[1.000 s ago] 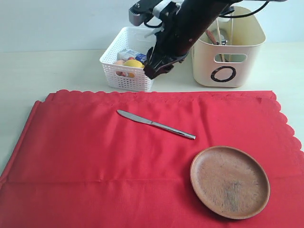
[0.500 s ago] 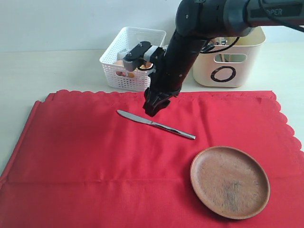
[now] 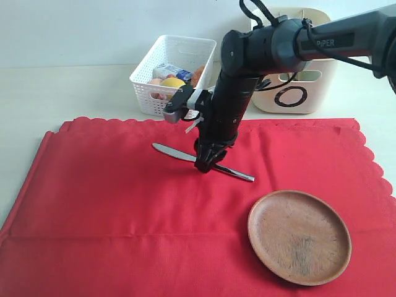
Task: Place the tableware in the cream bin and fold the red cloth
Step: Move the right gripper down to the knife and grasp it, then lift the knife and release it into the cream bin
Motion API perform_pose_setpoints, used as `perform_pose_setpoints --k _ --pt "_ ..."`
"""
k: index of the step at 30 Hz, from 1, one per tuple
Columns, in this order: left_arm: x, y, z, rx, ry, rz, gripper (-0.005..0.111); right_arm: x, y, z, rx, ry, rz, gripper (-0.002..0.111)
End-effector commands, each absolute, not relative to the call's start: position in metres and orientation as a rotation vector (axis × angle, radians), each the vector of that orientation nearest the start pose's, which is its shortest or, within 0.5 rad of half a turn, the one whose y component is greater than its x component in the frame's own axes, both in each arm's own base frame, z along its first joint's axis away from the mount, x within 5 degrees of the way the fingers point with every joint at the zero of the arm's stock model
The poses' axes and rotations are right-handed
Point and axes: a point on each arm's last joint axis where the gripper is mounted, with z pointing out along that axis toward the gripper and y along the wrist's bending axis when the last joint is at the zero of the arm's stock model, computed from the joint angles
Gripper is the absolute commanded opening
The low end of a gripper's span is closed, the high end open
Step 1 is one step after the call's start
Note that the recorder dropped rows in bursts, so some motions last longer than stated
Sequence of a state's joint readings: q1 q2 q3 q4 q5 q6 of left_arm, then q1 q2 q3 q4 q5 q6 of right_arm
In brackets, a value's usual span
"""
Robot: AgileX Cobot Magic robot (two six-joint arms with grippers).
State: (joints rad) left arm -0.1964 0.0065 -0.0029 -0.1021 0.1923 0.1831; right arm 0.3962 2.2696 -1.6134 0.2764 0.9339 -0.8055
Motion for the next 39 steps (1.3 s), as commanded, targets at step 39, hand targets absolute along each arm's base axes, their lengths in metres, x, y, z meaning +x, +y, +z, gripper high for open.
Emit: perform_pose_setpoints --k 39 --pt "0.054 -0.013 0.196 0.251 1.656 -0.108 0.001 0.375 0.219 0.199 -1.642 2.333 0.020 0.000"
